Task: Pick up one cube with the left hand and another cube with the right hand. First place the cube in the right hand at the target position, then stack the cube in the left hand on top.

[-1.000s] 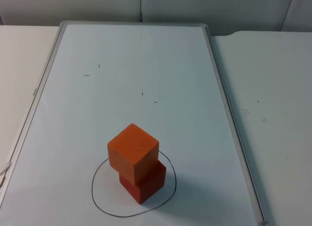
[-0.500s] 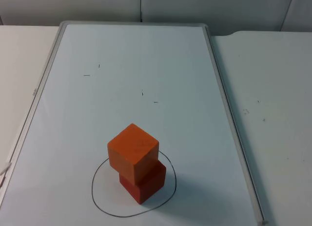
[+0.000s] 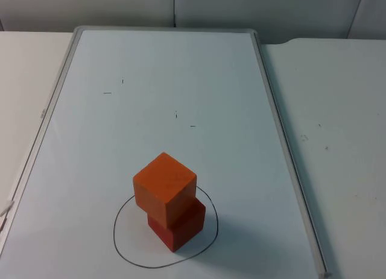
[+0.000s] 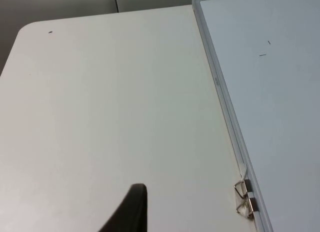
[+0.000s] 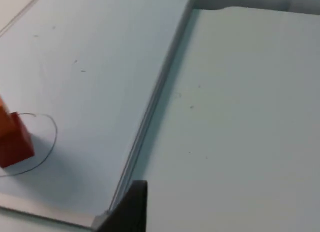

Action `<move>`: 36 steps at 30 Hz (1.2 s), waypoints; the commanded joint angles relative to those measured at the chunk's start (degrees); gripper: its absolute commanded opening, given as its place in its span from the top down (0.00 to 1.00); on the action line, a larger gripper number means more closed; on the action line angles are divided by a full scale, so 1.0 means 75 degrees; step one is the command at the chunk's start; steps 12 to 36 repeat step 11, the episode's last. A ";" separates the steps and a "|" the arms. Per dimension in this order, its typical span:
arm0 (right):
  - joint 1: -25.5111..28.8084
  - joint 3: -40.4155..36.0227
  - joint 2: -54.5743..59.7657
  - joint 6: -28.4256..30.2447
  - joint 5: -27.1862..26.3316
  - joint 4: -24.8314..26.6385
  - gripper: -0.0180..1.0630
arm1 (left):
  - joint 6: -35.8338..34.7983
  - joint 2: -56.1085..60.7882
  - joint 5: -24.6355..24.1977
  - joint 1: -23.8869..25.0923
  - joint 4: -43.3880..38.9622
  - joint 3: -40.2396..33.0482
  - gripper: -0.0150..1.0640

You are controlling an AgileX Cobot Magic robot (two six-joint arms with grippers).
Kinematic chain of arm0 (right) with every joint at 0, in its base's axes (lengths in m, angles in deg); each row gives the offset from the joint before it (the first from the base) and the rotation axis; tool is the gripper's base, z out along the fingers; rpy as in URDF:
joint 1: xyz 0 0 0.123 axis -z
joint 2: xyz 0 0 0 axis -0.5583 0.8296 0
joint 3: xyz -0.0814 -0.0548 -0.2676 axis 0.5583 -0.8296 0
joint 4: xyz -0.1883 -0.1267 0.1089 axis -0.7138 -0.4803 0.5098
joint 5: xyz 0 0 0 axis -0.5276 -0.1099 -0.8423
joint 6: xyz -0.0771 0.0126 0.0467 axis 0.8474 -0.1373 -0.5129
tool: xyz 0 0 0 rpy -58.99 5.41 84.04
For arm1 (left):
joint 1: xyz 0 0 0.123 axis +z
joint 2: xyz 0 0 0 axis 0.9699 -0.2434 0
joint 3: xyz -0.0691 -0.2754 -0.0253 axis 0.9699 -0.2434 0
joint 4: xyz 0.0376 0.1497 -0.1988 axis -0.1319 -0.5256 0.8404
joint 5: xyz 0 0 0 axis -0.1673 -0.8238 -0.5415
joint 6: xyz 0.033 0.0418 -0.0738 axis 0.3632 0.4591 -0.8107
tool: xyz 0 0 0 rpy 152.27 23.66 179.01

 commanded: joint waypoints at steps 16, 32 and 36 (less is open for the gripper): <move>0.1742 -0.0069 -0.0027 0.0000 -0.0067 -0.0008 0.01 | 0.0003 0.0034 0.0073 0.0021 0.0031 -0.0025 0.01; 0.1742 -0.0069 -0.0027 0.0000 -0.0067 -0.0008 0.01 | 0.0003 0.0034 0.0073 0.0021 0.0031 -0.0025 0.01; 0.1742 -0.0069 -0.0027 0.0000 -0.0067 -0.0008 0.01 | 0.0003 0.0034 0.0073 0.0021 0.0031 -0.0025 0.01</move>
